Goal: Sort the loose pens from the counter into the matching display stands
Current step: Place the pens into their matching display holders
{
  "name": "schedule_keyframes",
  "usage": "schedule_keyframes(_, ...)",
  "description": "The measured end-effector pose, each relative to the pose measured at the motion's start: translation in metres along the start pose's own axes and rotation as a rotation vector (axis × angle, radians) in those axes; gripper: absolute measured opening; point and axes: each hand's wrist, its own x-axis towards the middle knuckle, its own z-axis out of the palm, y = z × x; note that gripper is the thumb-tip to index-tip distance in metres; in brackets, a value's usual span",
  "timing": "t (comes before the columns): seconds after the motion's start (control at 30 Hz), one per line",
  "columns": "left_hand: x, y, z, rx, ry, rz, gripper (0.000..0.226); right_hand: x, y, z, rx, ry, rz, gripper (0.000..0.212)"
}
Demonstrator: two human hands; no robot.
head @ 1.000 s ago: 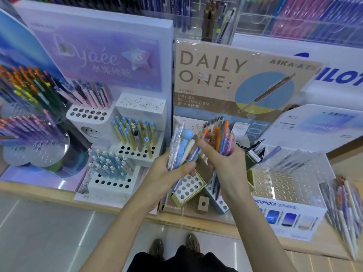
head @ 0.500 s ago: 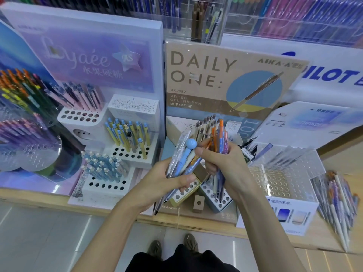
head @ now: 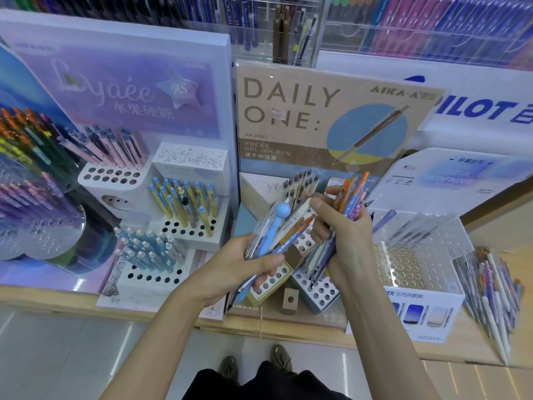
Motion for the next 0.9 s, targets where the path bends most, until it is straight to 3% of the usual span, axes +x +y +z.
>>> schedule_keyframes(0.17, 0.004, 0.0, 0.0, -0.034, 0.012, 0.004, 0.021, 0.007, -0.001, -0.005, -0.125, -0.082, 0.083, 0.011)
schedule_keyframes(0.27, 0.007, 0.0, -0.001, -0.025, 0.006, 0.007, 0.016, 0.006, -0.001, -0.007, -0.194, -0.109, 0.078, 0.021)
schedule_keyframes(0.37, 0.01, -0.003, -0.003, -0.012, -0.013, 0.019, 0.008, 0.009, -0.008, -0.008, -0.239, -0.059, -0.014, 0.025)
schedule_keyframes(0.47, 0.009, -0.006, -0.009, -0.023, 0.034, 0.008, 0.004, 0.02, -0.028, -0.018, -0.106, 0.06, -0.1, 0.022)
schedule_keyframes(0.53, 0.007, -0.008, -0.015, -0.03, 0.093, 0.01, 0.013, 0.029, -0.044, -0.029, -0.082, 0.12, -0.168, 0.019)
schedule_keyframes(0.7, 0.012, -0.008, -0.016, -0.046, 0.217, 0.073, 0.036, 0.043, -0.035, -0.039, -0.39, 0.292, -0.267, 0.014)
schedule_keyframes(0.9, 0.022, -0.01, -0.005, -0.077, 0.361, 0.145, 0.028, 0.059, -0.005, -0.033, -0.61, 0.284, -0.317, 0.016)
